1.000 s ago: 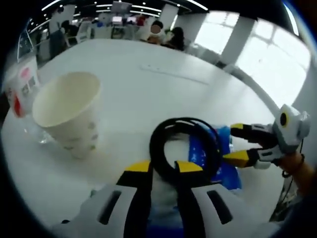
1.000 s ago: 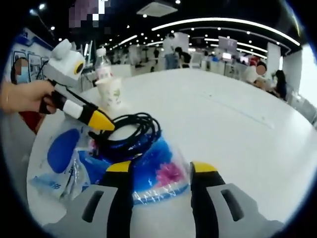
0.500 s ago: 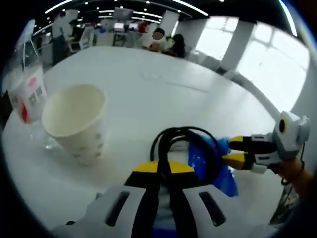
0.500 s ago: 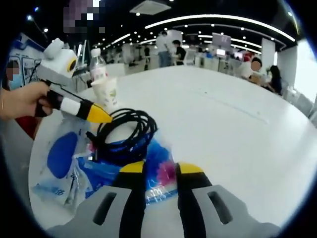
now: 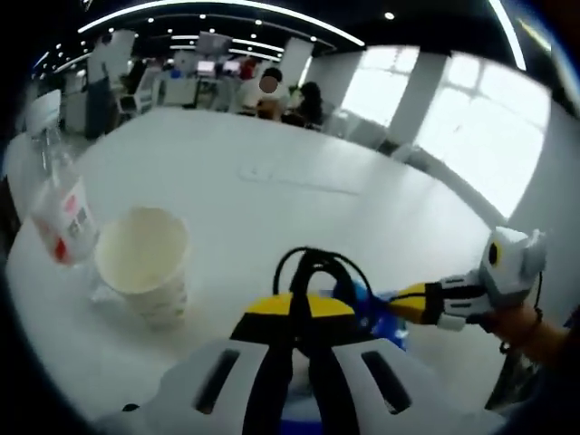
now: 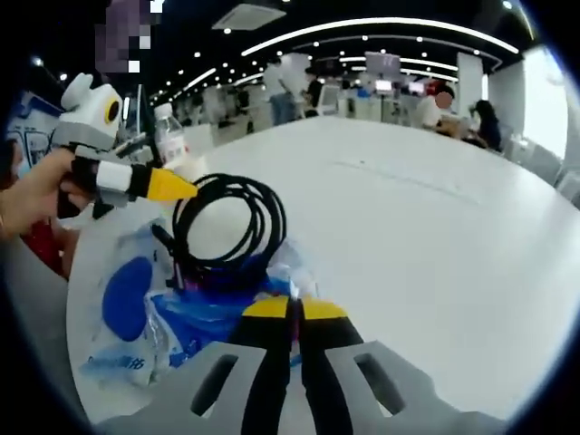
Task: Arrange the tabletop items into an orderly group along one side of the table until the central work area is clear of visible clutter.
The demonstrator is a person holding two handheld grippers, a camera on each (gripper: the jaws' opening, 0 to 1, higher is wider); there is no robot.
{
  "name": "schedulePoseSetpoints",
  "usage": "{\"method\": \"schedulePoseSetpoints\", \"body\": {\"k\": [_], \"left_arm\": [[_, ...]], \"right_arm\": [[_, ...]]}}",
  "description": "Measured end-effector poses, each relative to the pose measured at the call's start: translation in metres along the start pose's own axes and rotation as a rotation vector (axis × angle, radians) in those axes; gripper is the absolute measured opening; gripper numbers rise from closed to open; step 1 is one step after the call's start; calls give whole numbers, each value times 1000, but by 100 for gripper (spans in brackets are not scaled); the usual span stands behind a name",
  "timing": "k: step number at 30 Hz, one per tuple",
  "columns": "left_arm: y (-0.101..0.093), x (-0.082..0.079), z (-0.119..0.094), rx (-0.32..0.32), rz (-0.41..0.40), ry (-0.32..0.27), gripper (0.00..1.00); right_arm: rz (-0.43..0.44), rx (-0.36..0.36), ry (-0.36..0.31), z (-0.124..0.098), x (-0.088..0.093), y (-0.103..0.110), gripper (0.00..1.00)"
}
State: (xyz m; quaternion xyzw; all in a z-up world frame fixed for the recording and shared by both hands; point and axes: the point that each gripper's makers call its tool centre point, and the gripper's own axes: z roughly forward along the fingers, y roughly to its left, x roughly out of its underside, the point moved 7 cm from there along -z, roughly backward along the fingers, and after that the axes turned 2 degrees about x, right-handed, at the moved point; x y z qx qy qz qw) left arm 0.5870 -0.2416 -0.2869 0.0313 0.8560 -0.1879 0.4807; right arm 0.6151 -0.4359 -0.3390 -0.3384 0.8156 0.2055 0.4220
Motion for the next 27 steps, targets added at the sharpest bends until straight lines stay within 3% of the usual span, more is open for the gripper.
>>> {"method": "schedulePoseSetpoints", "body": {"k": [2, 6, 11, 20, 27], "left_arm": [[-5, -4, -2, 2, 30, 9, 0], [-12, -14, -8, 29, 46, -21, 0], [-21, -28, -17, 54, 129, -50, 0], [-27, -38, -38, 85, 126, -75, 0], [-34, -39, -52, 115, 101, -75, 0]], "right_arm": [[45, 5, 4, -4, 0, 1, 2], [107, 9, 4, -11, 0, 0, 1], [193, 22, -22, -25, -6, -5, 1], [319, 126, -39, -49, -5, -26, 1], [338, 183, -68, -63, -8, -38, 1]]}}
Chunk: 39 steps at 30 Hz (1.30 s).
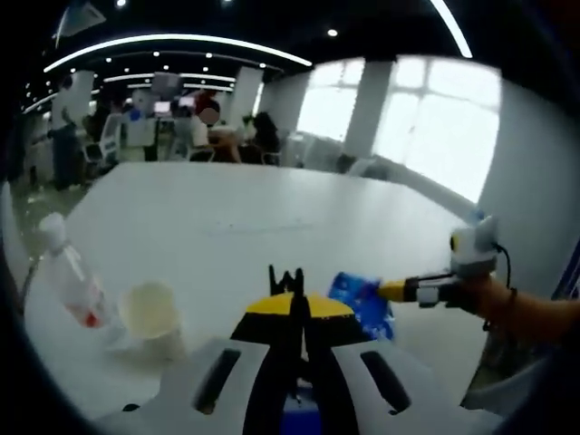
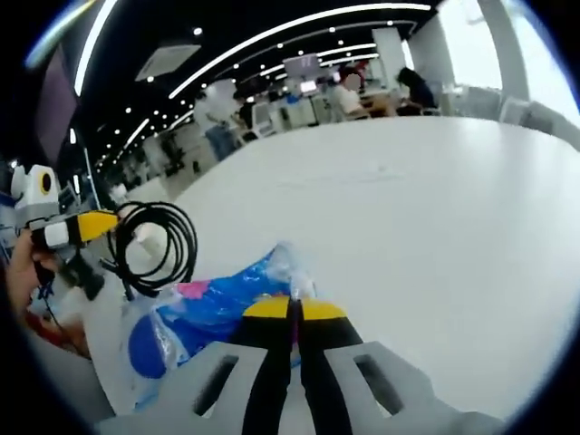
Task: Arrange the tabletop items into an orderly group along one side of the table until the central work area is clear of visible clutter.
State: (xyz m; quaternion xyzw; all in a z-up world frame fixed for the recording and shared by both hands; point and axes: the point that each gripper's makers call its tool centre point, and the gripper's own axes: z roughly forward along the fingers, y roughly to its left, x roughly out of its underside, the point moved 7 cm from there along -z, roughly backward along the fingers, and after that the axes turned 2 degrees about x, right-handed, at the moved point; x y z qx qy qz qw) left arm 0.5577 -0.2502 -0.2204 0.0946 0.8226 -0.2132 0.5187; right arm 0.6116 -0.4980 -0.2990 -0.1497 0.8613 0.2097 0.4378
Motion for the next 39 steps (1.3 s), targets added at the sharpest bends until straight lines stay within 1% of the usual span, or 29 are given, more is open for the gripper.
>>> {"method": "schedulePoseSetpoints", "body": {"k": [5, 8, 11, 14, 17, 19, 26, 28, 29, 37, 39], "left_arm": [[-9, 0, -9, 30, 22, 5, 0], [-17, -1, -15, 61, 46, 17, 0], [-23, 0, -20, 84, 57, 29, 0], [-31, 3, -24, 111, 72, 48, 0], [-37, 6, -29, 130, 75, 48, 0], [-42, 7, -30, 145, 89, 52, 0], [-54, 12, -34, 180, 98, 65, 0], [-57, 12, -35, 191, 98, 65, 0], [-59, 13, -36, 194, 98, 66, 0], [-67, 19, -39, 212, 84, 84, 0], [-69, 20, -40, 215, 87, 85, 0]], "right_arm": [[44, 65, -19, -8, -5, -14, 1], [100, 130, -20, -13, -6, -26, 1], [117, 160, -25, -17, -7, -33, 1], [137, 176, -27, -20, -7, -38, 1], [152, 207, -26, -23, -6, -43, 1], [178, 239, -31, -24, -5, -49, 1], [248, 336, -51, -27, -5, -66, 2], [252, 360, -47, -27, -4, -70, 2], [271, 375, -49, -27, -3, -73, 2], [329, 433, -53, -24, 0, -88, 2], [350, 460, -53, -23, 1, -92, 2]]}}
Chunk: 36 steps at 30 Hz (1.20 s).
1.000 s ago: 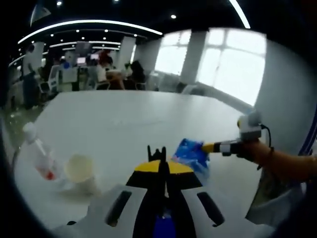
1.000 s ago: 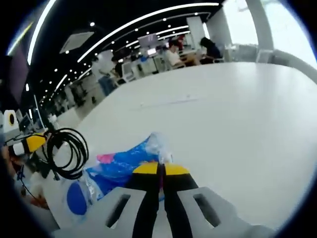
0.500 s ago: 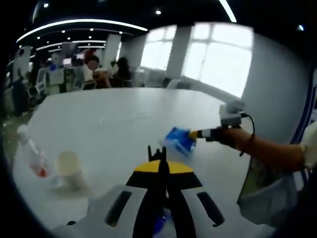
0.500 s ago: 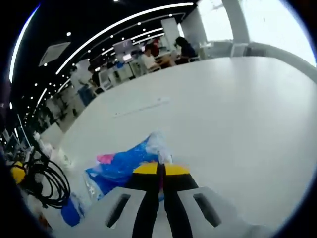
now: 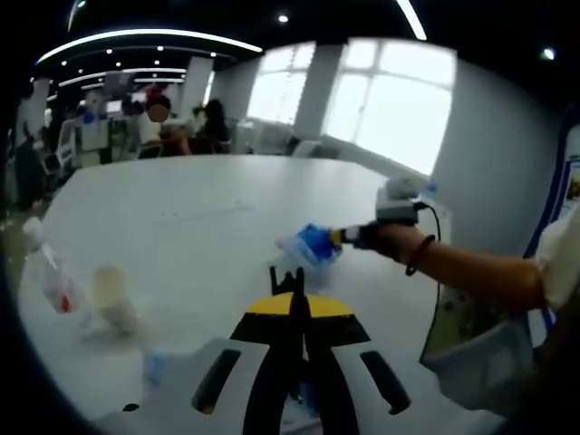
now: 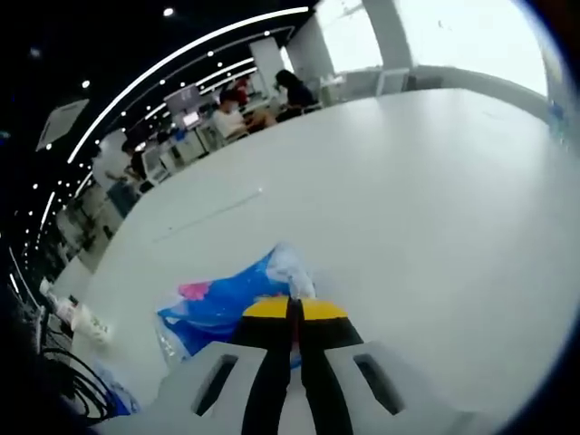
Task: Arrange the tabletop items into an orderly group along one side of the table until the central work area is clear of visible clutter.
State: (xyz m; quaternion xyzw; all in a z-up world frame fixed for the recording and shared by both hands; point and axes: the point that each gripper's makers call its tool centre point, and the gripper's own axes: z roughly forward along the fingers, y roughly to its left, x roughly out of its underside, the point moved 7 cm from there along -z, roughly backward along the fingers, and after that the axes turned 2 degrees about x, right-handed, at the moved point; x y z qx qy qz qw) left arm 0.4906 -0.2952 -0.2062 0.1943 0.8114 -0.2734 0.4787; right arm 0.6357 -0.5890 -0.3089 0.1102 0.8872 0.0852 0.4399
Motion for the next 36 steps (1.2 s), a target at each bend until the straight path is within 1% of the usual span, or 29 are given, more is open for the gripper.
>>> {"method": "schedulePoseSetpoints", "body": {"k": [2, 7, 9, 10, 13, 18, 22, 27, 30, 32, 33, 36], "left_arm": [[-2, 1, 0, 4, 4, 4, 0], [-6, 3, 0, 9, 11, 11, 0], [-10, 2, -1, 37, -13, -11, 0], [-10, 2, -3, 38, -17, -19, 0], [-11, 1, -5, 26, 12, -17, 0], [-12, 4, -6, 27, 13, -6, 0], [-12, 6, -6, 31, 6, 0, 0], [-14, 8, -6, 43, 3, -1, 0], [-14, 8, -6, 47, -7, 5, 0], [-14, 8, -7, 44, -5, 5, 0], [-13, 8, -7, 44, -7, 4, 0], [-12, 8, -7, 44, -13, 5, 0]], "right_arm": [[-4, 18, -5, 3, -1, -2, 2], [7, 33, -8, 11, -1, -5, 2], [26, 39, -4, 13, 0, -7, 2], [21, 46, -4, 15, 1, -7, 2], [9, 54, -1, 18, 2, -7, 2], [35, 77, 8, 21, 6, -10, 2], [24, 92, 11, 22, 9, -10, 2], [37, 89, 20, 27, 11, -10, 3], [29, 71, 13, 27, 11, -8, 4], [27, 74, 11, 27, 11, -9, 5], [35, 64, 13, 28, 11, -8, 6], [47, 61, 16, 27, 12, -8, 10]]}}
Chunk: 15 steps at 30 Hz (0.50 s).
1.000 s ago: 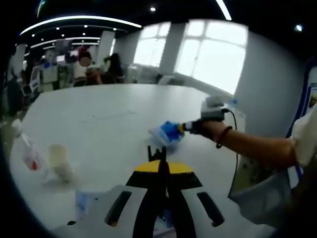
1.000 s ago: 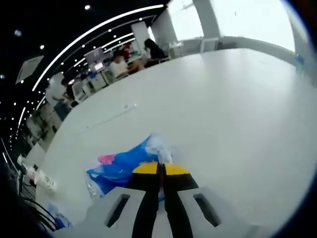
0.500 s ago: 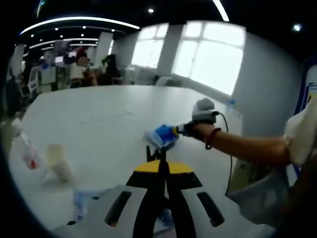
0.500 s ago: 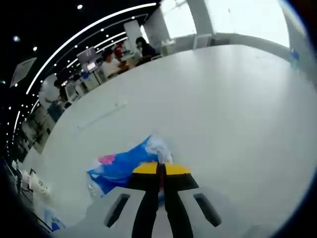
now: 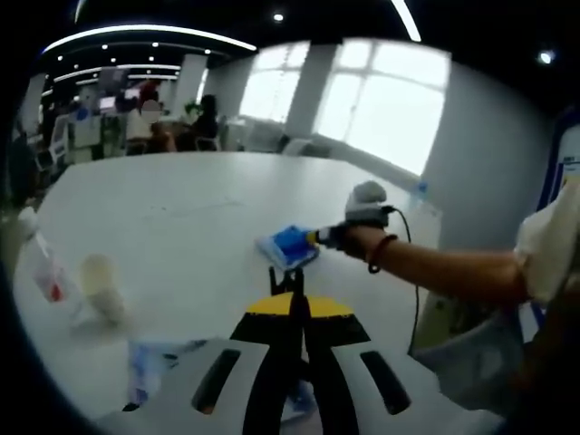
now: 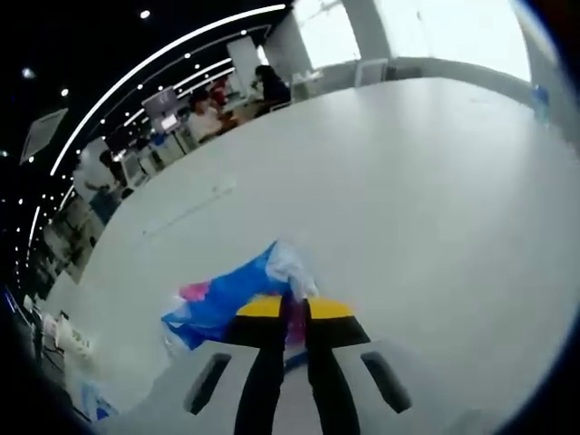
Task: Arrange the tabletop items into an orderly group along one side of the table until the central work area is clear of visible clutter.
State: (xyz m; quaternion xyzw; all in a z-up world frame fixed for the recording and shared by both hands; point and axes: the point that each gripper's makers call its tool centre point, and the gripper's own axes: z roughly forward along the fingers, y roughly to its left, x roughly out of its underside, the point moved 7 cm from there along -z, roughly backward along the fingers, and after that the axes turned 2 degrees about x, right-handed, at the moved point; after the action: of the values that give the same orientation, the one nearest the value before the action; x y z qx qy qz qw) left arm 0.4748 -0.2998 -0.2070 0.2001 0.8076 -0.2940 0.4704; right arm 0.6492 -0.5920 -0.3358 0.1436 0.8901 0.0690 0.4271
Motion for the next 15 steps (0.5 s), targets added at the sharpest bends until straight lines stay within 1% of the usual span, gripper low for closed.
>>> {"method": "schedulePoseSetpoints", "body": {"k": [3, 7, 8, 10, 12, 13, 15], "left_arm": [[0, 1, 0, -5, 0, 6, 0], [0, 2, -1, -5, -2, 8, 0], [0, 2, -1, -4, -2, 9, 0], [0, 2, -1, -3, 0, 9, 0], [-1, 1, -1, -3, 2, 8, 0], [-1, 1, -1, -3, 3, 7, 0], [-1, 0, -2, -1, 4, 5, 0]], "right_arm": [[-19, 12, 1, -2, 0, -1, 18], [-29, 18, -14, -6, -5, -6, 24], [-37, 8, -27, -7, -8, -6, 26], [-56, 12, -20, -10, -9, -7, 30], [-67, 19, -22, -15, -10, -8, 35], [-79, 22, -20, -16, -11, -9, 40], [-130, 38, -12, -23, -11, -11, 48]]}}
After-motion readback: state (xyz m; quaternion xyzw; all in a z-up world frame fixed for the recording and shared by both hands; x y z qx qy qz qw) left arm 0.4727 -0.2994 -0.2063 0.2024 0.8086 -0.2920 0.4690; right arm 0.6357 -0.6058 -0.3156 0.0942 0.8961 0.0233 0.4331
